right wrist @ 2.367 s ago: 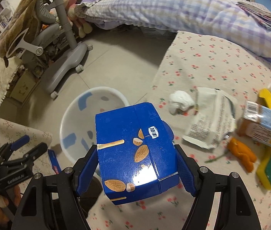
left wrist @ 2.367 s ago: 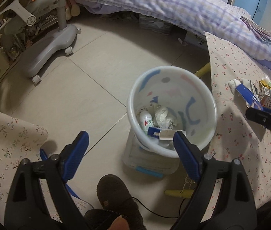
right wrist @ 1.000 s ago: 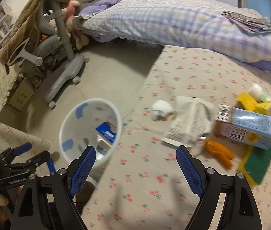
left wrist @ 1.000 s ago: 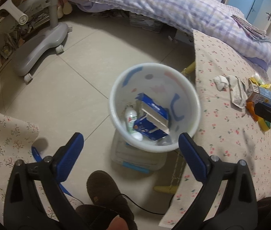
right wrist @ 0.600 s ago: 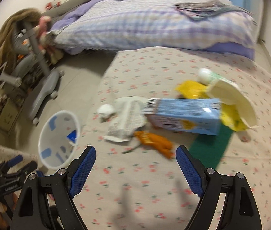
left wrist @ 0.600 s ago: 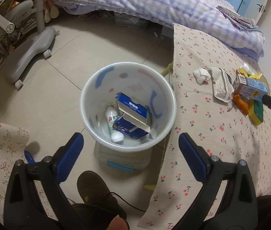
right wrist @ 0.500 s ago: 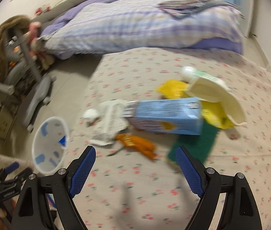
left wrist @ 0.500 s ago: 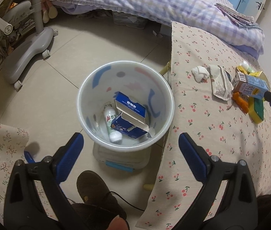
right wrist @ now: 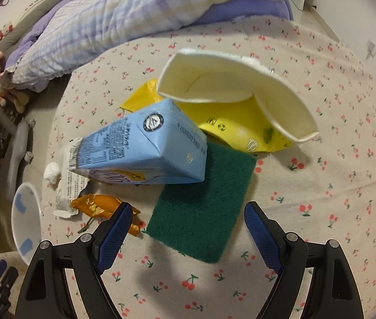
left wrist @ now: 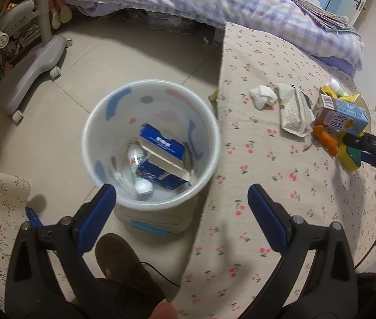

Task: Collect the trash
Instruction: 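Grasp the green sponge with the right tool, then grasp the light blue milk carton with the left tool while the right tool holds the sponge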

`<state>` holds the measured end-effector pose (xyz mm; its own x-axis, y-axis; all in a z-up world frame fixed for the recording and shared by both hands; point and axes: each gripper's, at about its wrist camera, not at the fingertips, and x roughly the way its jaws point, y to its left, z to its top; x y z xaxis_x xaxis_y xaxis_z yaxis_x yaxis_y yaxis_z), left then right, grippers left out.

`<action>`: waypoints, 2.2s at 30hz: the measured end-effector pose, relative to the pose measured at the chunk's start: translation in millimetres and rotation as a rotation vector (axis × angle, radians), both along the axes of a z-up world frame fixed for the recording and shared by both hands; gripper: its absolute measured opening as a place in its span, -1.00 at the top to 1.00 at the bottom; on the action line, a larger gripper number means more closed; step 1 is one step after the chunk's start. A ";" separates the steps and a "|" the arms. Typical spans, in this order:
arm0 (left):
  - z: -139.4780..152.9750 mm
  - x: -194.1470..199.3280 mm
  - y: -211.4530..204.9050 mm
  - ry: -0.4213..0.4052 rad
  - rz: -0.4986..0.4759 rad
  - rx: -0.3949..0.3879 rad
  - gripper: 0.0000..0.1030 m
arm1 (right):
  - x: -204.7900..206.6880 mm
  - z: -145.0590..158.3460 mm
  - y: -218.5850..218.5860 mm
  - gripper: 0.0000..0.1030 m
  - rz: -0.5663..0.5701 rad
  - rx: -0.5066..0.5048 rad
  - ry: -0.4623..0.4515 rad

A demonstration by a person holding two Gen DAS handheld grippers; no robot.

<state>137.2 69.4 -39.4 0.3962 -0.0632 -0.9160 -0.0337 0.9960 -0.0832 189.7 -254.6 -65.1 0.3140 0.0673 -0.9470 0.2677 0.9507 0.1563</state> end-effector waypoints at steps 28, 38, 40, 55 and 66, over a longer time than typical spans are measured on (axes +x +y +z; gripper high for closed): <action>6.4 15.1 -136.5 -0.005 -0.136 -0.036 -0.92 | -85.9 38.8 -104.8 -0.23 -0.030 0.051 -0.082; 16.2 46.1 -197.3 0.018 -0.057 -0.141 -0.72 | -104.1 35.5 -149.3 -0.23 -0.075 0.099 -0.083; 16.9 56.5 -211.2 0.041 -0.048 -0.182 -0.68 | -104.4 37.9 -155.5 -0.23 -0.080 0.115 -0.092; -1.5 112.3 -274.8 0.111 0.070 -0.145 -0.66 | -126.1 48.5 -201.3 -0.24 -0.115 0.137 -0.134; -27.3 99.5 -259.6 0.209 0.067 -0.225 0.17 | -133.1 53.0 -208.5 -0.24 -0.122 0.153 -0.148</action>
<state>236.7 -190.2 -66.7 0.2114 -0.2538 -0.9439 -0.1385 0.9482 -0.2860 56.6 -463.1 -12.1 0.4634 0.1598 -0.8716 0.3425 0.8749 0.3425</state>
